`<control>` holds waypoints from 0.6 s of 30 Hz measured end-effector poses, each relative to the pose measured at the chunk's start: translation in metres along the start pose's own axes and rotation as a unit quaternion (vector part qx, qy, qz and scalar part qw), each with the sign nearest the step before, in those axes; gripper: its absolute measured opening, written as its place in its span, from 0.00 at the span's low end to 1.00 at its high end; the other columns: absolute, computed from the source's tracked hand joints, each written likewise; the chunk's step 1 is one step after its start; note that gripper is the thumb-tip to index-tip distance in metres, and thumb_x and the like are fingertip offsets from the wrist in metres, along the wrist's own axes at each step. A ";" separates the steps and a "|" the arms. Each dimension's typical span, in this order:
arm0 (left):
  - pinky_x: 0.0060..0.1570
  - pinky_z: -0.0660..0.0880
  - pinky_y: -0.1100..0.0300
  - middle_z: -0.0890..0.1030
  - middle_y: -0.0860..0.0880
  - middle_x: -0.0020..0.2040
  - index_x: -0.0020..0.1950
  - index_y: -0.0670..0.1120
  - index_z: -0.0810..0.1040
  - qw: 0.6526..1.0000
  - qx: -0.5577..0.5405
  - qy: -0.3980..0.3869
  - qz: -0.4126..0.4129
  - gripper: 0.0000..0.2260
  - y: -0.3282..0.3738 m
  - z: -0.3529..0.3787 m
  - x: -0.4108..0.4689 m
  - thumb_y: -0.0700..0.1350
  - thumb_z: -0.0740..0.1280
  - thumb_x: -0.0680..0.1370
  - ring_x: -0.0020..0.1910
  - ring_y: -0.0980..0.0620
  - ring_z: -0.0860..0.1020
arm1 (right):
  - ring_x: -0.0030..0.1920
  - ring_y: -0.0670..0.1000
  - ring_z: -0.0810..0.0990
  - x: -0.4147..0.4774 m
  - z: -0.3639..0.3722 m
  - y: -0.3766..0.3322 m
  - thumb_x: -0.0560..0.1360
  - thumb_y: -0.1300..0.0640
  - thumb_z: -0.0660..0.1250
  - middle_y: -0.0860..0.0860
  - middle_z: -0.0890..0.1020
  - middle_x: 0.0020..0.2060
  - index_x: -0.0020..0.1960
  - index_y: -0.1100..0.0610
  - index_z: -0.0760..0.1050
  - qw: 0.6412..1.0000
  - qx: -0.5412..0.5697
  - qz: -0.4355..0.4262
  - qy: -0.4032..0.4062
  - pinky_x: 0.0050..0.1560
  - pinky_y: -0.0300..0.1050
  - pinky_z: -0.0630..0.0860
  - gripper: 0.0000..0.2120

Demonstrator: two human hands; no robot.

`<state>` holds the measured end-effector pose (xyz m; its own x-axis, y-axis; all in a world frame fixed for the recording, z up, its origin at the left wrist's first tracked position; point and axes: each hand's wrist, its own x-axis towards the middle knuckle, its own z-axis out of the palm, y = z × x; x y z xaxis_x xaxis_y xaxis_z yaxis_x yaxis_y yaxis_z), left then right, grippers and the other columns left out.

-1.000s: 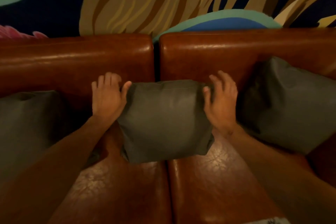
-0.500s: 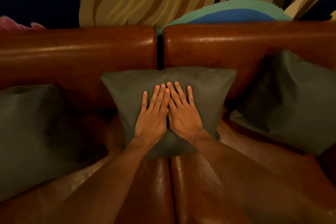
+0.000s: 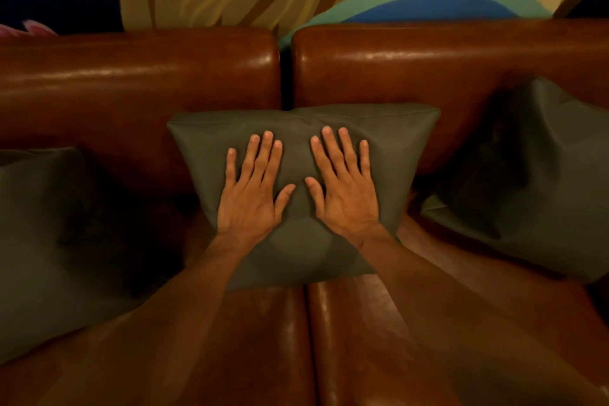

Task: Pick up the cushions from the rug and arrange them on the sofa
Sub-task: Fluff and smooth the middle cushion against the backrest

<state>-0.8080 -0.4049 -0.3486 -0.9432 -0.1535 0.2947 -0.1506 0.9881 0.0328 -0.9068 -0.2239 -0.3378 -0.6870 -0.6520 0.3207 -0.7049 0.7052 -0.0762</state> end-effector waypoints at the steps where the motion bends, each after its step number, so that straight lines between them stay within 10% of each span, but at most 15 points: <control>1: 0.80 0.40 0.41 0.47 0.46 0.85 0.85 0.45 0.48 1.000 0.003 -0.002 -0.007 0.34 -0.007 -0.002 -0.001 0.63 0.48 0.84 0.84 0.47 0.47 | 0.85 0.59 0.52 -0.002 -0.001 0.006 0.84 0.40 0.54 0.53 0.56 0.85 0.85 0.52 0.55 1.000 -0.003 0.018 0.000 0.84 0.63 0.42 0.33; 10: 0.80 0.41 0.37 0.46 0.44 0.85 0.85 0.43 0.46 0.994 -0.022 0.027 -0.100 0.33 -0.026 -0.022 -0.014 0.59 0.49 0.85 0.84 0.45 0.45 | 0.85 0.61 0.49 -0.011 -0.028 0.060 0.85 0.39 0.46 0.56 0.53 0.85 0.85 0.54 0.52 0.986 0.012 0.160 -0.033 0.82 0.70 0.49 0.33; 18: 0.80 0.42 0.38 0.47 0.44 0.84 0.83 0.40 0.47 0.999 -0.004 0.018 0.040 0.31 0.063 -0.012 -0.040 0.51 0.52 0.84 0.84 0.46 0.47 | 0.85 0.59 0.52 -0.031 -0.030 -0.020 0.85 0.48 0.52 0.55 0.56 0.85 0.84 0.56 0.57 0.999 0.027 -0.030 -0.026 0.83 0.66 0.48 0.29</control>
<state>-0.7757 -0.3366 -0.3466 -0.9407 -0.0739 0.3310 -0.0731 0.9972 0.0148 -0.8656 -0.2094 -0.3180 -0.6509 -0.7067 0.2774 -0.7522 0.6499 -0.1093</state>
